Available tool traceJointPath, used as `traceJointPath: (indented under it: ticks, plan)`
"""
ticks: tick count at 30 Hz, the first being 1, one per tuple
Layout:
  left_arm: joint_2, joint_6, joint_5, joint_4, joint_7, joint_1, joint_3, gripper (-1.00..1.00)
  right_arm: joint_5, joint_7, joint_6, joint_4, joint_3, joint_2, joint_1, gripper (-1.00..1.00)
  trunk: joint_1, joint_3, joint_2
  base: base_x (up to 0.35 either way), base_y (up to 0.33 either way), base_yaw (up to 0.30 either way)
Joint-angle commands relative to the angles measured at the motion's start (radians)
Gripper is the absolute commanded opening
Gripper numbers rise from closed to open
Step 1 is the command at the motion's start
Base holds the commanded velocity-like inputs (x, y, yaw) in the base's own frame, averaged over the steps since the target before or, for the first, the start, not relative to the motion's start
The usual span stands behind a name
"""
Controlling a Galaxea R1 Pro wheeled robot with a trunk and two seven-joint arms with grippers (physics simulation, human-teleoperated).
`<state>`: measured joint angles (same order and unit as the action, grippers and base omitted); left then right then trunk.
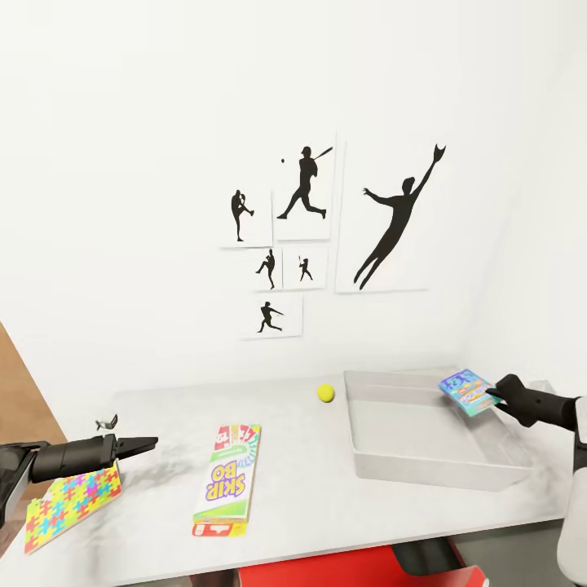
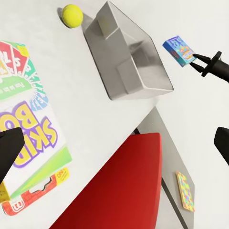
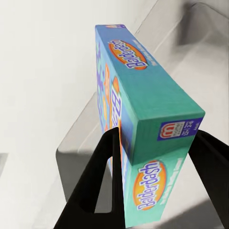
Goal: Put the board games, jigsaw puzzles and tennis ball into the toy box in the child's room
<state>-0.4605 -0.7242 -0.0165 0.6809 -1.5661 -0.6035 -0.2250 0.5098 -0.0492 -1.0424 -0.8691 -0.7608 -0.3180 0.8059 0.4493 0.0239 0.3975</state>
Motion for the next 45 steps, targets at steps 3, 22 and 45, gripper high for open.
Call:
traceJointPath:
  ticks: [3,22,45]
  plan:
    - [0.0,-0.011,-0.002,0.0,-0.005,-0.001,0.0,1.0,-0.005,-0.004,-0.005,0.002,0.022,0.002,0.001,-1.0,0.001,0.002,0.002,0.0,0.0,0.0]
    - [0.0,-0.011,-0.002,0.0,-0.005,-0.001,0.0,1.0,-0.006,0.003,-0.005,0.003,0.108,0.002,-0.001,-1.0,0.001,0.002,0.002,0.0,0.0,0.0]
    - [0.003,-0.011,-0.002,0.0,-0.005,-0.001,0.001,1.0,-0.009,0.005,-0.005,-0.002,0.119,-0.001,-0.016,-1.0,0.001,0.002,0.002,0.0,0.0,0.0]
